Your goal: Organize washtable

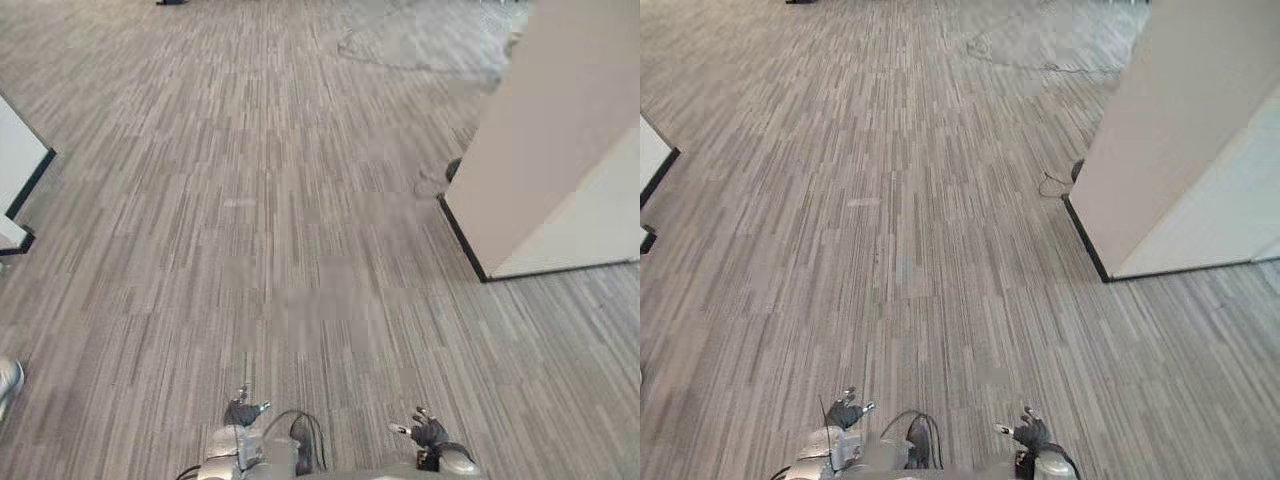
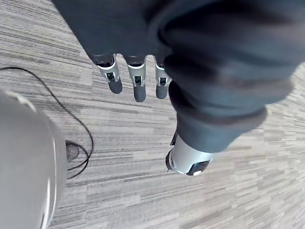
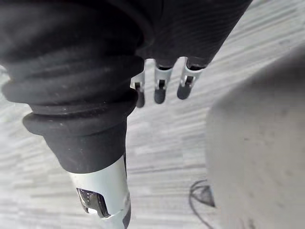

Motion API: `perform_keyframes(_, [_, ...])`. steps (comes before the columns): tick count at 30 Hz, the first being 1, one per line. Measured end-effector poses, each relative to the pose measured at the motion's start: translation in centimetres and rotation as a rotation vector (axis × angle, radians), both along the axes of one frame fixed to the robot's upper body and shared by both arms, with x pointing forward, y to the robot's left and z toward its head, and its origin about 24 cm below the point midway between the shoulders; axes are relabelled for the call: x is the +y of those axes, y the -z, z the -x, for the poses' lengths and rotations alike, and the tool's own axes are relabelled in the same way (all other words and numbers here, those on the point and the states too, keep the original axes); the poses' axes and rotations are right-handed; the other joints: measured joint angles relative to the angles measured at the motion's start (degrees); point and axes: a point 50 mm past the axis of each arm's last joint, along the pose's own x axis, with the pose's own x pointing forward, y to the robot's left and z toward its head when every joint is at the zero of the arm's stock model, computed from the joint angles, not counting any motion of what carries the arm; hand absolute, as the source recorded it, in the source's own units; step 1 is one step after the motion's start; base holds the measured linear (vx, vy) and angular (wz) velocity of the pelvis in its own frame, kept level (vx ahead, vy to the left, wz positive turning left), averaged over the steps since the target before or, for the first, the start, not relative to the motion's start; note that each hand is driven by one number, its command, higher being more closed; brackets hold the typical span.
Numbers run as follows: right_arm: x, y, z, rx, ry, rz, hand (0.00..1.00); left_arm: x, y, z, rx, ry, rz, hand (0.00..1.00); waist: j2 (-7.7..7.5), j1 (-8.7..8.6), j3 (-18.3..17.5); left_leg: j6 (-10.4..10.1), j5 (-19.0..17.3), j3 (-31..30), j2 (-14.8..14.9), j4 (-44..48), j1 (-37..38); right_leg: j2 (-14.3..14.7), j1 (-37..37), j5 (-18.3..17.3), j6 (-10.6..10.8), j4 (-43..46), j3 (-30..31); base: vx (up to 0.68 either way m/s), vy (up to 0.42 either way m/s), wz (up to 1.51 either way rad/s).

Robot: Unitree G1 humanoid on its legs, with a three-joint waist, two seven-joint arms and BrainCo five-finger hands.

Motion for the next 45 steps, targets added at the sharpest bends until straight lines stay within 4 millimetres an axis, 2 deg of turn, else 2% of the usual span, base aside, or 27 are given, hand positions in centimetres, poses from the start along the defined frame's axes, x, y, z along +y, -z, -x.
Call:
perform_keyframes(1, [-0.4,-0.1,0.0,-0.007,-0.018,0.018,0.00,0.0,0.4,0.9,0.037,-0.001,-0.001,0.00,1.44,-0.20,0.01,-0.04,-0.96,-0.10,0.56,-3.29,6.49,0.95,-3.21,-3.70,-3.57,-0.32,-3.82,0.54,0.194,-0.09])
perform_keyframes(5, [-0.8,-0.9,-1.4,-0.084,-0.028,0.034,0.00,-1.0,0.7,1.0,0.060,0.039,0.016,0.00,3.09,-2.38,0.16,0.03,-1.76,-2.71,2.15,-9.88,14.27,6.86,-14.73,-5.35,-4.64,-19.27,-8.63,0.58,0.105,0.35])
perform_keyframes(6, [-0.7,-1.1,-1.6,-0.095,-0.026,0.033,0.00,-1.2,0.6,0.8,0.055,0.041,0.023,0.00,3.02,-2.85,0.15,-0.09,-1.84,-3.45,2.35,-10.60,15.25,8.23,-16.04,-2.21,-4.56,-27.91,-8.81,0.61,0.010,0.73])
perform_keyframes(7, [-0.5,-1.1,-1.6,-0.099,-0.022,0.028,0.00,-1.7,0.6,0.7,0.051,0.050,0.030,0.00,2.83,-3.17,0.18,-1.36,-2.62,-4.22,2.21,-12.04,17.71,9.70,-16.11,4.92,-4.50,-42.01,-9.36,0.61,-0.008,0.79])
perform_keyframes(8, [-0.5,-1.1,-1.6,-0.097,-0.017,0.027,0.00,-1.9,0.6,0.7,0.050,0.059,0.032,0.00,2.74,-3.18,0.12,-2.47,-3.56,-4.56,2.14,-12.17,18.77,9.99,-16.11,7.24,-4.53,-45.76,-9.43,0.77,-0.042,0.95])
perform_keyframes(10, [-0.7,-1.1,-1.6,-0.097,-0.017,0.031,0.00,-2.5,0.7,0.8,0.051,0.066,0.048,0.00,2.66,-3.33,-0.35,-4.34,-7.35,-6.38,2.68,-11.40,22.43,10.25,-16.09,14.82,-8.51,-44.66,-8.16,0.66,-0.063,0.71])
perform_keyframes(12, [-0.7,-1.2,-1.6,-0.095,-0.018,0.034,0.00,-3.1,0.6,0.6,0.039,0.064,0.063,0.00,3.53,-3.07,-0.72,-4.78,-7.55,-7.21,4.62,-2.01,20.25,9.88,-15.69,13.89,-9.81,-39.01,-8.91,0.64,-0.133,0.58])
perform_keyframes(13, [-0.9,-1.5,-1.7,-0.108,-0.016,0.043,0.00,-3.5,0.5,0.4,0.029,0.061,0.072,0.00,4.46,-3.38,-0.78,-6.38,-6.86,-6.90,6.17,11.23,14.58,10.14,-13.99,11.98,-10.03,-38.95,-10.58,0.47,-0.146,0.52])
perform_keyframes(15, [-1.4,-1.7,-1.7,-0.119,-0.020,0.058,0.00,-3.7,0.2,0.0,0.000,0.012,0.091,0.00,6.35,-2.99,-0.42,-13.62,-0.21,-6.17,11.02,33.26,5.17,12.49,-9.63,8.95,-11.26,-39.92,-11.16,0.59,-0.146,0.16])
perform_keyframes(16, [-1.4,-1.6,-1.7,-0.110,-0.018,0.056,0.00,-3.6,0.2,0.0,-0.008,-0.005,0.095,0.00,6.58,-2.79,-0.08,-13.74,-0.37,-5.13,14.47,42.67,1.97,13.96,-5.63,7.01,-11.95,-40.44,-10.99,0.59,-0.111,-0.16])
perform_keyframes(18, [-0.8,-1.4,-1.2,-0.097,-0.009,0.036,0.00,-3.4,-0.1,-0.3,-0.026,0.005,0.082,0.00,5.31,-2.18,0.01,-11.63,-1.82,-1.73,17.42,47.23,-0.78,14.59,0.55,4.59,-12.14,-42.36,-9.61,0.62,-0.107,-0.36])
perform_keyframes(19, [-0.6,-1.2,-0.8,-0.085,-0.005,0.029,0.00,-3.5,-0.2,-0.6,-0.040,0.018,0.079,0.00,4.08,-1.37,-0.38,-10.07,-2.78,0.68,18.23,45.62,-3.54,14.59,3.09,3.34,-12.48,-44.30,-7.92,0.54,-0.099,-0.51])
perform_keyframes(21, [-0.4,-1.1,-0.7,-0.075,-0.003,0.025,0.00,-3.5,-0.4,-0.9,-0.057,0.020,0.077,0.00,4.16,-1.09,-0.65,-7.39,-4.47,3.38,18.22,38.25,-7.55,14.25,6.61,3.56,-11.68,-47.18,-5.58,0.44,-0.015,-0.66])
perform_keyframes(23, [-0.5,-1.0,-0.7,-0.067,-0.003,0.027,0.00,-3.5,-0.5,-1.0,-0.065,0.027,0.071,0.00,4.18,-0.57,-0.57,-7.45,-4.56,3.31,15.22,25.63,-10.16,13.03,8.93,3.30,-10.88,-48.94,-2.96,0.43,0.082,-0.77])
perform_keyframes(25, [-0.7,-0.7,-0.1,-0.040,0.000,0.031,0.00,-3.7,-0.6,-1.1,-0.075,0.047,0.067,0.00,4.14,0.11,-0.59,-9.68,-2.47,0.20,10.71,9.82,-10.31,11.58,11.17,2.24,-9.09,-50.56,-0.45,0.36,0.154,-0.72])
perform_keyframes(26, [-1.5,-0.5,0.4,-0.023,-0.003,0.050,0.00,-4.1,-0.5,-0.9,-0.066,0.071,0.068,0.00,5.82,0.16,-1.09,-10.27,1.27,-1.65,10.10,2.51,-10.52,12.31,12.60,1.16,-7.51,-51.37,0.92,0.31,0.188,-0.65])
perform_keyframes(27, [-2.0,-0.5,0.5,-0.015,-0.004,0.065,0.00,-4.3,-0.3,-0.6,-0.052,0.081,0.071,0.00,7.40,0.19,-1.62,-8.11,4.53,-3.06,10.26,1.82,-11.08,13.24,13.52,-0.69,-6.75,-50.91,1.92,0.50,0.378,-0.78])
perform_keyframes(28, [-1.5,-0.3,0.7,-0.003,0.003,0.052,0.00,-3.9,-0.2,-0.6,-0.042,0.092,0.057,0.00,5.87,-0.08,-2.49,-5.10,6.78,-3.63,8.25,5.47,-10.39,11.36,14.29,-4.67,-4.99,-47.04,3.75,0.45,0.353,-0.54])
perform_keyframes(30, [-0.7,0.0,1.2,0.013,-0.004,0.031,0.00,-3.1,0.0,-0.3,-0.023,0.102,0.036,0.00,2.65,-0.26,-3.68,-4.34,4.03,-1.80,6.02,3.91,-7.95,8.57,12.03,-6.50,-3.05,-39.93,5.02,0.50,0.279,-0.36])
perform_keyframes(31, [-0.4,0.0,1.1,0.010,-0.005,0.022,0.00,-3.1,0.0,-0.2,-0.018,0.112,0.033,0.00,2.06,-0.06,-3.99,-4.02,3.59,-0.92,5.23,2.53,-6.47,7.75,8.63,-6.14,-2.44,-32.04,5.65,0.49,0.255,-0.38])
perform_keyframes(32, [-0.3,0.0,0.9,0.005,-0.008,0.019,0.00,-2.9,0.1,-0.2,-0.012,0.132,0.020,0.00,1.43,-0.15,-3.53,-3.40,2.62,-0.10,4.07,0.30,-3.65,6.36,3.47,-4.06,1.03,-20.47,5.92,0.38,0.243,-0.28])
perform_keyframes(33, [0.1,0.0,0.8,0.000,-0.008,0.009,0.00,-2.7,0.1,-0.3,-0.001,0.156,0.008,0.00,1.27,-0.36,-3.08,-2.66,2.10,0.10,3.17,-0.92,-1.41,5.32,0.59,-3.35,2.37,-13.23,5.45,0.37,0.225,-0.11])
perform_keyframes(36, [-0.2,-0.1,0.4,-0.008,-0.022,0.022,0.00,-2.7,0.5,0.4,0.041,0.180,0.001,0.00,2.03,-1.58,-2.77,-1.89,0.78,0.12,3.34,-5.60,7.22,4.13,-3.88,-6.57,-2.53,-7.97,-0.97,0.34,0.148,0.03])
perform_keyframes(39, [-0.6,-0.3,-0.1,-0.026,-0.028,0.034,0.00,-2.9,0.6,0.4,0.045,0.184,0.004,0.00,2.86,-1.76,-2.21,-2.26,0.44,-0.02,4.58,-9.99,12.11,6.87,-10.24,-6.50,-3.35,-19.74,-3.80,0.36,0.050,0.08])
perform_keyframes(41, [-0.8,-0.5,-0.6,-0.039,-0.025,0.037,0.00,-2.9,0.6,0.5,0.048,0.183,0.006,0.00,3.48,-2.10,-1.81,-3.39,-0.26,-0.25,5.69,-11.05,13.06,10.09,-12.22,-2.74,-3.57,-31.36,-2.40,0.40,-0.017,0.23])
perform_keyframes(43, [-0.5,-0.4,-0.4,-0.032,-0.020,0.029,0.00,-2.8,0.7,0.8,0.055,0.176,0.007,0.00,2.57,-2.28,-1.85,-5.98,-3.06,-1.76,4.62,-10.99,15.77,10.00,-11.16,10.79,-5.83,-38.86,0.68,0.41,-0.074,0.53])
perform_keyframes(45, [-1.0,-0.5,-0.5,-0.038,-0.019,0.043,0.00,-3.7,0.8,0.9,0.052,0.153,0.032,0.00,4.45,-2.12,-2.32,-6.79,-3.58,-2.55,6.30,-8.71,16.56,10.53,-9.77,8.42,-6.89,-37.34,-1.06,0.40,-0.116,0.48])
